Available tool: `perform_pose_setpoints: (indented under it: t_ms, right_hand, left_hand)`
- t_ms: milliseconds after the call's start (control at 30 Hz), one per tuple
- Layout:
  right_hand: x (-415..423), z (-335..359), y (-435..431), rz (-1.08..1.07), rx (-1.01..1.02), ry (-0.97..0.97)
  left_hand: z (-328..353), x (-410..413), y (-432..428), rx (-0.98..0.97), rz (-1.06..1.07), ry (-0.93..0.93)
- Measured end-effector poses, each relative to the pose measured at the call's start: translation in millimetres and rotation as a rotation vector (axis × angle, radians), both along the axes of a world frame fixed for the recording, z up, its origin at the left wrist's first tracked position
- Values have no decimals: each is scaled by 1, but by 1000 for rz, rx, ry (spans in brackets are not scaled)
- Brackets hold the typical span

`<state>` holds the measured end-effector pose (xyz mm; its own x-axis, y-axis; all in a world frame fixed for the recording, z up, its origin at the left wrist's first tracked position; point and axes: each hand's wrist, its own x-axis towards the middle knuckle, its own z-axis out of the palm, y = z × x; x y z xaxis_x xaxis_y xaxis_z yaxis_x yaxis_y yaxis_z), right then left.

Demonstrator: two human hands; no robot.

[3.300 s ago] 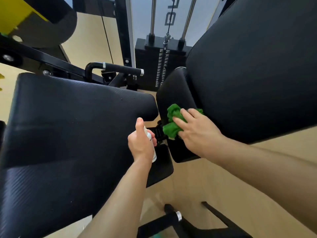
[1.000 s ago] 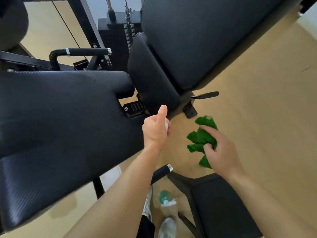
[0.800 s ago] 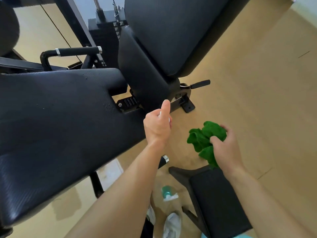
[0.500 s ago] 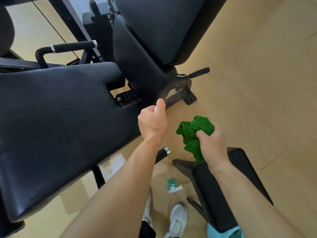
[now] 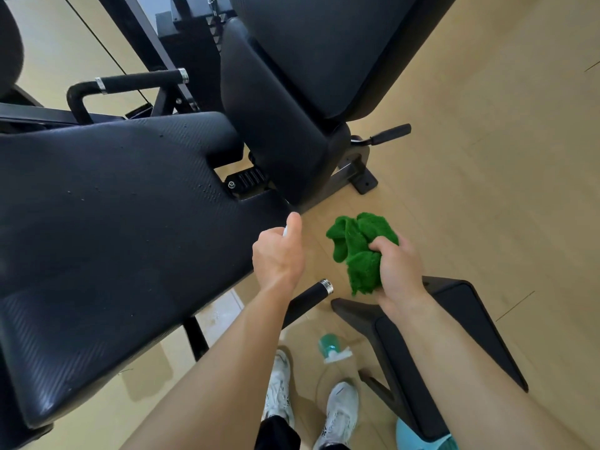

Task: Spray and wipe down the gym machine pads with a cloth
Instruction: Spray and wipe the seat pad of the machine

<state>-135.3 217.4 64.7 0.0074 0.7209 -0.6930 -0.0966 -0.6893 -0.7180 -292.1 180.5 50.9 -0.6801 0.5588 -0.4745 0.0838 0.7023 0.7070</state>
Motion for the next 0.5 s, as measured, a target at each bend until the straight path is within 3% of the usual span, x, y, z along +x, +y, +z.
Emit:
perform_pose_setpoints:
  t_ms: [100,267,400,500]
  right_hand:
    - [-25,-7,10,-168,-154,277]
    - [-98,-33,29,-318,-162,348]
    - [-153,-32,47,-456,-248,594]
    - [-162,-41,60,-539,-320,584]
  left_hand:
    - [2,-9,-3,73,48,-38]
    - [13,-26,-13,208,130,-49]
    - [13,-35,-19,251,154,-32]
    - [10,-40,-23,248,181,-27]
